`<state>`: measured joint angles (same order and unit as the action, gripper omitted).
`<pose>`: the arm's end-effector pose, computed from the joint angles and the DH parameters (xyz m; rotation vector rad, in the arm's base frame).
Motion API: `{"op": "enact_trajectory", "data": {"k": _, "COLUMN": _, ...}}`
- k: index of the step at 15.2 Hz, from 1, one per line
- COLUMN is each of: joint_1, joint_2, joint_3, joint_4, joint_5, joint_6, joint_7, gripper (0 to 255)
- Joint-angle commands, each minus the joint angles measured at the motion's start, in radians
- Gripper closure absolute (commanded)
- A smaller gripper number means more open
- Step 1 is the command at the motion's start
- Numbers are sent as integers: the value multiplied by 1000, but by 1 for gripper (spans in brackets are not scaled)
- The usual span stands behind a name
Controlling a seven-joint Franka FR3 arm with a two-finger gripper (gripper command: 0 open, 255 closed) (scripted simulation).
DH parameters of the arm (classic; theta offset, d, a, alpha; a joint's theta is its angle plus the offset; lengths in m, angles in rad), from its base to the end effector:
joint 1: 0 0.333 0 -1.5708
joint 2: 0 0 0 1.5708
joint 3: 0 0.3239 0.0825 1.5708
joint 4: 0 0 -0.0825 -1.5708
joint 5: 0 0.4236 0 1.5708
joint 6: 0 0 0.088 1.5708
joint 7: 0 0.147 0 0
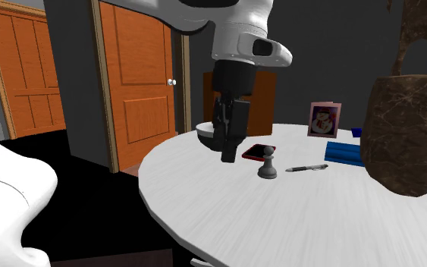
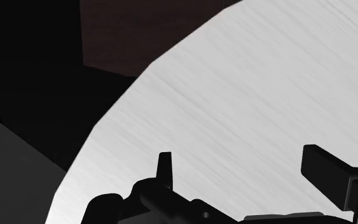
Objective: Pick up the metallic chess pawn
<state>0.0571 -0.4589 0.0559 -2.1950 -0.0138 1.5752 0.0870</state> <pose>0.4226 0.0479 0.5122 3.0780 0.0299 -0.2423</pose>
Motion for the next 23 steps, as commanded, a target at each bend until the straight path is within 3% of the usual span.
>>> {"op": "enact_trajectory", "data": {"k": 1, "joint_1": 10, "joint_2": 59, "joint_3": 18, "joint_4": 44, "joint_5": 16, "joint_6": 15, "joint_7": 24, "gripper": 0}}
{"op": "enact_trajectory", "data": {"k": 14, "joint_1": 66, "joint_2": 512, "joint_3": 105, "joint_4": 471, "joint_5": 43, "joint_6": 42, "joint_7": 160, "gripper": 0}}
{"op": "enact_trajectory", "data": {"k": 23, "joint_1": 66, "joint_2": 518, "joint_3": 105, "joint_4": 376, "joint_5": 43, "joint_6": 143, "joint_7": 157, "gripper": 0}}
